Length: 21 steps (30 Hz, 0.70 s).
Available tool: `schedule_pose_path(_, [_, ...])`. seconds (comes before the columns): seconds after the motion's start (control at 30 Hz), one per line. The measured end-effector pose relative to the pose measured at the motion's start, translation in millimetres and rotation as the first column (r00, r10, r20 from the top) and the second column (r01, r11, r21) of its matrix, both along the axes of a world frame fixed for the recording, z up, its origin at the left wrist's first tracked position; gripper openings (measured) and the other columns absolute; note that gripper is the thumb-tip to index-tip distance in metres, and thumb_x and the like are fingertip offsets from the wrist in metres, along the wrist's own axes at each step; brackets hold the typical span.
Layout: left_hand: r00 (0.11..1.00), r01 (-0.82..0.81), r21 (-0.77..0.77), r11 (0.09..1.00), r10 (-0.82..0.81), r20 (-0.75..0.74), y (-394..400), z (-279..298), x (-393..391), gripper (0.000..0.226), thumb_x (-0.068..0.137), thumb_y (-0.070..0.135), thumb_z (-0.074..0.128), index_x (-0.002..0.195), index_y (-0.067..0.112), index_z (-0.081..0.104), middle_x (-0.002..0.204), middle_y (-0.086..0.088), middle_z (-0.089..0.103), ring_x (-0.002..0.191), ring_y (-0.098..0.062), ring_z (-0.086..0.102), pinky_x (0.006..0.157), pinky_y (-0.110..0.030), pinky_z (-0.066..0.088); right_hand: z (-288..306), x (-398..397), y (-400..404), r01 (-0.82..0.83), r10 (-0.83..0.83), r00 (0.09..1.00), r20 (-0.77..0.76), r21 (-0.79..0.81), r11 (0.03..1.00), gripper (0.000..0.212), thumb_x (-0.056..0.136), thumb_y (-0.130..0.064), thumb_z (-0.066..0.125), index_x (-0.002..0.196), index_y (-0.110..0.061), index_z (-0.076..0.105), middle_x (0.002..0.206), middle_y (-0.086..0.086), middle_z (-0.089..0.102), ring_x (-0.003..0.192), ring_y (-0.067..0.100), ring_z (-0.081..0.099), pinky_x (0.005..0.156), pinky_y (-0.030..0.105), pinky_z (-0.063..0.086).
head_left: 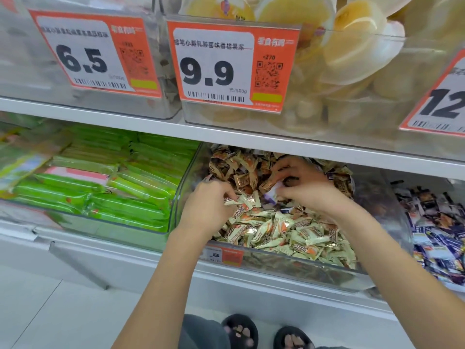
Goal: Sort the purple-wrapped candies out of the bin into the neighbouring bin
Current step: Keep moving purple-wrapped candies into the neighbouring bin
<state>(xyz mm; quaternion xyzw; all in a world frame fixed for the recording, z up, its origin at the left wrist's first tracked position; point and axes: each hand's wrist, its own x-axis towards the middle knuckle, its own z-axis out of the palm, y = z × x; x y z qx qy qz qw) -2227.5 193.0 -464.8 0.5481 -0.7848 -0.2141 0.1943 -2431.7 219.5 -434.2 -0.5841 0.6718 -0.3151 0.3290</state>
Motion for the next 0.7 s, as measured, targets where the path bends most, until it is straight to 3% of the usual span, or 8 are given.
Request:
schedule_pose_path(0.13, [1.000,-0.001,-0.053,0.999,0.000,-0.031,0.9,0.1,-0.6,0.011,0.081,0.032,0.071,0.081,0.022,0.074,0.102,0.001,0.063,0.108,-0.020,0.046,0.083,-0.036,0.046,18.0,-36.8,55.2,0.261,-0.288,0.957,-0.036,-0.321,0.910,0.021,0.081,-0.016,0.071,0.074,-0.034,0.062,0.063,-0.022,0.066,0.060,-0.009,0.060,0.048,0.009,0.045])
schedule_pose_path(0.23, [0.999,-0.014,-0.098,0.995,0.019,0.048,6.6,1.5,-4.9,0.015,0.083,0.034,0.068,0.076,0.021,0.073,0.102,0.002,0.062,0.106,-0.020,0.042,0.076,-0.032,0.040,17.4,-73.2,105.7,0.484,-0.573,0.818,0.047,-0.595,0.642,0.018,0.080,-0.008,0.066,0.076,-0.026,0.064,0.079,0.003,0.068,0.069,-0.001,0.060,0.059,0.008,0.045])
schedule_pose_path(0.3, [0.994,-0.006,-0.151,0.988,0.022,0.108,12.4,2.1,-10.0,0.014,0.083,0.034,0.067,0.075,0.023,0.071,0.104,0.003,0.061,0.105,-0.021,0.043,0.080,-0.034,0.039,10.2,-92.9,132.0,0.554,-0.662,0.746,0.067,-0.613,0.563,0.016,0.082,-0.005,0.063,0.084,-0.021,0.062,0.091,0.008,0.065,0.077,0.000,0.058,0.066,0.001,0.041])
schedule_pose_path(0.4, [0.993,0.114,-0.233,0.966,-0.108,0.039,25.1,1.0,-26.9,0.014,0.082,0.038,0.067,0.089,0.027,0.071,0.111,0.006,0.062,0.109,-0.018,0.043,0.092,-0.036,0.038,-3.6,-103.6,157.5,0.530,-0.636,0.769,-0.066,-0.490,0.692,0.017,0.088,-0.010,0.062,0.090,-0.027,0.060,0.097,-0.001,0.066,0.081,0.006,0.058,0.067,0.011,0.043])
schedule_pose_path(0.47, [0.946,0.292,-0.143,0.946,-0.307,-0.099,37.8,1.4,-45.3,0.031,0.081,0.047,0.067,0.108,0.031,0.067,0.123,0.010,0.058,0.118,-0.010,0.042,0.103,-0.035,0.033,-1.3,-94.6,160.6,0.472,-0.611,0.779,-0.141,-0.510,0.719,0.018,0.089,-0.013,0.060,0.090,-0.031,0.060,0.098,-0.009,0.066,0.084,0.011,0.057,0.069,0.023,0.043])
schedule_pose_path(0.53, [0.886,0.447,0.012,0.895,-0.441,-0.143,49.2,1.7,-62.4,0.040,0.078,0.052,0.066,0.114,0.036,0.063,0.138,0.013,0.048,0.125,-0.005,0.039,0.110,-0.036,0.029,6.8,-75.7,153.7,0.340,-0.510,0.838,-0.193,-0.545,0.766,0.021,0.087,-0.011,0.061,0.090,-0.033,0.061,0.091,-0.024,0.063,0.084,0.002,0.059,0.069,0.014,0.044])
schedule_pose_path(0.6, [0.874,0.486,0.064,0.872,-0.481,-0.071,48.8,-0.7,-67.4,0.031,0.076,0.051,0.069,0.101,0.033,0.069,0.137,0.012,0.049,0.121,-0.005,0.044,0.108,-0.037,0.034,14.0,-53.2,136.6,0.159,-0.310,0.917,-0.251,-0.483,0.861,0.025,0.086,-0.010,0.063,0.093,-0.033,0.063,0.091,-0.029,0.061,0.087,-0.008,0.059,0.072,0.005,0.045])
schedule_pose_path(0.7, [0.890,0.456,0.126,0.881,-0.453,-0.049,36.9,-2.6,-54.8,0.009,0.079,0.033,0.074,0.078,0.023,0.075,0.116,0.011,0.063,0.103,-0.002,0.055,0.099,-0.033,0.043,14.1,-30.5,97.0,-0.076,-0.057,0.915,-0.400,-0.310,0.948,0.022,0.088,-0.010,0.062,0.103,-0.027,0.065,0.104,-0.018,0.064,0.094,-0.005,0.057,0.087,0.018,0.048])
